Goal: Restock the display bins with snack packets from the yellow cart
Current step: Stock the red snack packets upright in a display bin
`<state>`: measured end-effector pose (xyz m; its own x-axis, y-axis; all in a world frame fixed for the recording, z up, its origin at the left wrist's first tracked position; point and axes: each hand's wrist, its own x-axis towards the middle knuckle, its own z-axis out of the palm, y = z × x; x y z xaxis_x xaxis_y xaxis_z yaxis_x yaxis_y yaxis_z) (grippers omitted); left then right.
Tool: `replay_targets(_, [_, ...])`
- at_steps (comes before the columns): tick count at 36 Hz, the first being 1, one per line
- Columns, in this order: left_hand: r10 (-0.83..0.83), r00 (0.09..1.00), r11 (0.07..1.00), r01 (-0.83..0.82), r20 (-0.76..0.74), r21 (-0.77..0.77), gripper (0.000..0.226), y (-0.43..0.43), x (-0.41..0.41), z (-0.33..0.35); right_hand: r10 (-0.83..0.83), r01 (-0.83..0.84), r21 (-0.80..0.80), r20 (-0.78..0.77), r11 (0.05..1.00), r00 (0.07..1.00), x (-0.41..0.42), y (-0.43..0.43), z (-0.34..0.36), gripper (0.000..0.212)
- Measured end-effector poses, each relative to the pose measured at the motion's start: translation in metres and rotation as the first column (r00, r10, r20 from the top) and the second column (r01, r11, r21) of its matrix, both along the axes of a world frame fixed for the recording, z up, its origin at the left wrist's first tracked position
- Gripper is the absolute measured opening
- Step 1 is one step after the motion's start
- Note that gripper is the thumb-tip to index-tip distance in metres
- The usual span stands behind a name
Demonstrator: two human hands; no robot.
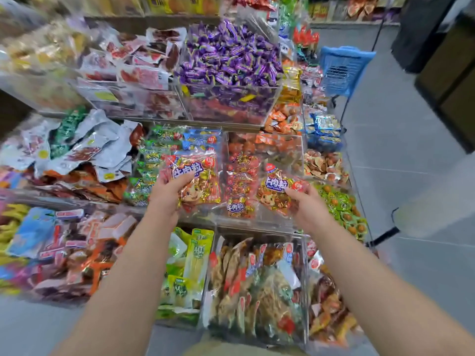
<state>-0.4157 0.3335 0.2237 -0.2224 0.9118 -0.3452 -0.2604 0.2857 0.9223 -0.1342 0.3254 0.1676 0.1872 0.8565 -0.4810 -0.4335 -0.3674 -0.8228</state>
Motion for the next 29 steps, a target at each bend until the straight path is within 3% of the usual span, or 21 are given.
replay_targets(4, [0.006, 1.0, 0.999, -0.007, 0.011, 0.052, 0.034, 0.02, -0.01, 0.002, 0.162, -0.157, -0.042, 0.336, 0.987, 0.928, -0.019, 0.023, -0.008, 0.06])
replay_targets(6, [-0.017, 1.0, 0.998, 0.016, 0.026, 0.057, 0.029, 0.03, -0.014, 0.001, 0.267, -0.251, -0.095, 0.41, 0.963, 0.872, -0.033, 0.031, -0.013, 0.06])
replay_targets(12, [-0.079, 0.996, 0.997, 0.078, 0.049, 0.021, 0.039, 0.058, -0.021, -0.002, 0.43, -0.385, -0.192, 0.449, 0.903, 0.783, -0.069, 0.053, -0.043, 0.033])
replay_targets(15, [-0.096, 0.994, 0.995, 0.096, 0.049, -0.012, 0.041, 0.072, -0.021, -0.004, 0.545, -0.444, -0.32, 0.415, 0.837, 0.729, -0.072, 0.063, -0.062, 0.027])
replay_targets(17, [-0.124, 0.991, 0.992, 0.125, 0.047, -0.022, 0.041, 0.08, -0.021, -0.008, 0.664, -0.52, -0.413, 0.437, 0.747, 0.607, -0.069, 0.067, -0.071, 0.035])
replay_targets(20, [-0.158, 0.986, 0.986, 0.16, 0.048, -0.04, 0.057, 0.094, -0.018, -0.01, 0.767, -0.557, -0.528, 0.484, 0.64, 0.422, -0.067, 0.076, -0.075, 0.064])
replay_targets(23, [-0.183, 0.98, 0.982, 0.186, 0.075, -0.038, 0.074, 0.106, -0.015, -0.013, 0.792, -0.512, -0.607, 0.513, 0.608, 0.332, -0.067, 0.08, -0.075, 0.035])
replay_targets(25, [-0.186, 0.978, 0.981, 0.19, 0.092, -0.037, 0.079, 0.113, -0.011, -0.015, 0.809, -0.496, -0.645, 0.518, 0.582, 0.276, -0.065, 0.08, -0.081, 0.057])
replay_targets(29, [-0.196, 0.973, 0.98, 0.197, 0.122, 0.006, 0.042, 0.124, -0.006, -0.02, 0.779, -0.493, -0.608, 0.541, 0.622, 0.317, -0.059, 0.078, -0.094, 0.102])
